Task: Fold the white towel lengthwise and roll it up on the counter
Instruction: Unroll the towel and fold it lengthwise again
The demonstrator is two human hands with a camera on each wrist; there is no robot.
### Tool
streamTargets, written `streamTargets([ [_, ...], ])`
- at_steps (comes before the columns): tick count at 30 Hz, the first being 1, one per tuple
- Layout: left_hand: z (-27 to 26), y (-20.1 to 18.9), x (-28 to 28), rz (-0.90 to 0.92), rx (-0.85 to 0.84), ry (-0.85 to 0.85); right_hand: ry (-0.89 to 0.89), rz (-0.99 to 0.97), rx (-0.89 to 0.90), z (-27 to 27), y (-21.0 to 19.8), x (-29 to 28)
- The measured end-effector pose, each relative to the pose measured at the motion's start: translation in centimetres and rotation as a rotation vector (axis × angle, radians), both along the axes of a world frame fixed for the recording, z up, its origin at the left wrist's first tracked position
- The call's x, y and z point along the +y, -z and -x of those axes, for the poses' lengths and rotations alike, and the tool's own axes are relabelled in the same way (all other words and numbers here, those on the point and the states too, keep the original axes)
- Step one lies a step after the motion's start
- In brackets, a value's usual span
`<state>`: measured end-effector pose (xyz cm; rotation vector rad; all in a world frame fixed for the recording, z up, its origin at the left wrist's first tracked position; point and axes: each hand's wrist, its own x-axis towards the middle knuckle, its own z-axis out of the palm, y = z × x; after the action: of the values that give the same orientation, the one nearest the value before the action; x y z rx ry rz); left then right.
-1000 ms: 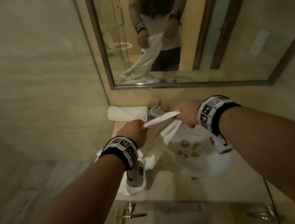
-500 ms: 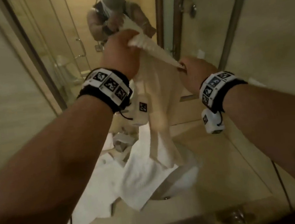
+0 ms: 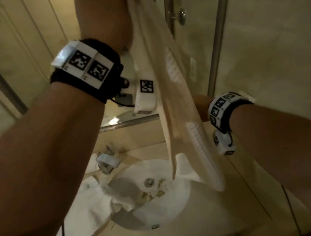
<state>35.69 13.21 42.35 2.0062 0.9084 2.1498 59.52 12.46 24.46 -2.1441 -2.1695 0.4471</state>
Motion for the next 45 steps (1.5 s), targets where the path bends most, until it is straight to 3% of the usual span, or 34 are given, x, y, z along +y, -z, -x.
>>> streamTargets([
  [4, 1.6, 1.0, 1.2, 0.139, 0.072, -0.046, 0.042, -0.076, 0.005, -0.3, -0.6, -0.6],
  [7, 3.5, 3.0, 2.0, 0.401, 0.118, -0.201, 0.196, -0.145, -0.092, -2.7, -1.7, -0.7],
  [11, 3.7, 5.5, 2.1, 0.729, 0.081, -0.176, 0.345, -0.176, -0.201, -4.4, -2.0, 0.1],
  [13, 2.5, 6.3, 1.5, 0.791, 0.16, -0.138, 0.237, -0.148, -0.102, -4.0, -1.9, 0.6],
  [17, -1.1, 8.8, 0.6, 0.881, 0.458, -0.033, -0.055, -0.159, 0.361, 0.5, -2.2, 0.3],
  [19, -2.7, 10.4, 0.4, 0.929, 0.532, 0.03, -0.159, -0.193, 0.446, 3.2, -2.4, 0.1],
  [21, -3.7, 11.8, 0.3, 0.947, 0.508, 0.085, -0.213, -0.2, 0.417, 4.8, -2.6, -0.2],
  [25, -3.8, 14.0, -0.4, 0.919, 0.313, 0.257, 0.003, -0.209, 0.237, 3.9, -1.6, -0.2],
  [28, -3.0, 17.9, -0.4, 1.101, 0.246, 0.391, 0.128, -0.216, 0.391, 2.0, -1.8, -1.2],
  [32, -2.6, 25.2, -0.8, 1.332, 0.717, 0.223, 0.271, -0.297, 0.688, 0.0, -3.5, -2.4],
  [34, -3.2, 27.6, -1.1, 1.351, 0.782, 0.225, 0.336, -0.339, 0.843, -0.2, -4.7, -2.8],
  [37, -5.2, 29.8, -1.6, 1.278, 0.878, 0.246, 0.368, -0.389, 0.891, -0.7, -6.1, -3.4],
  [39, -5.5, 30.5, -0.9, 1.293, 0.927, 0.144, 0.37, -0.391, 0.773, -2.1, -6.3, -3.6],
  [41, -4.2, 31.3, 0.4, 1.363, 1.021, 0.043, 0.288, -0.233, 0.392, -4.2, -5.6, -4.1],
  [43, -2.5, 32.2, 2.0, 1.452, 1.1, -0.021, 0.158, 0.05, -0.068, -5.8, -4.2, -5.0],
  [45, -1.9, 31.5, 3.0, 1.498, 1.126, -0.076, 0.089, 0.308, -0.396, -6.8, -1.9, -5.4],
])
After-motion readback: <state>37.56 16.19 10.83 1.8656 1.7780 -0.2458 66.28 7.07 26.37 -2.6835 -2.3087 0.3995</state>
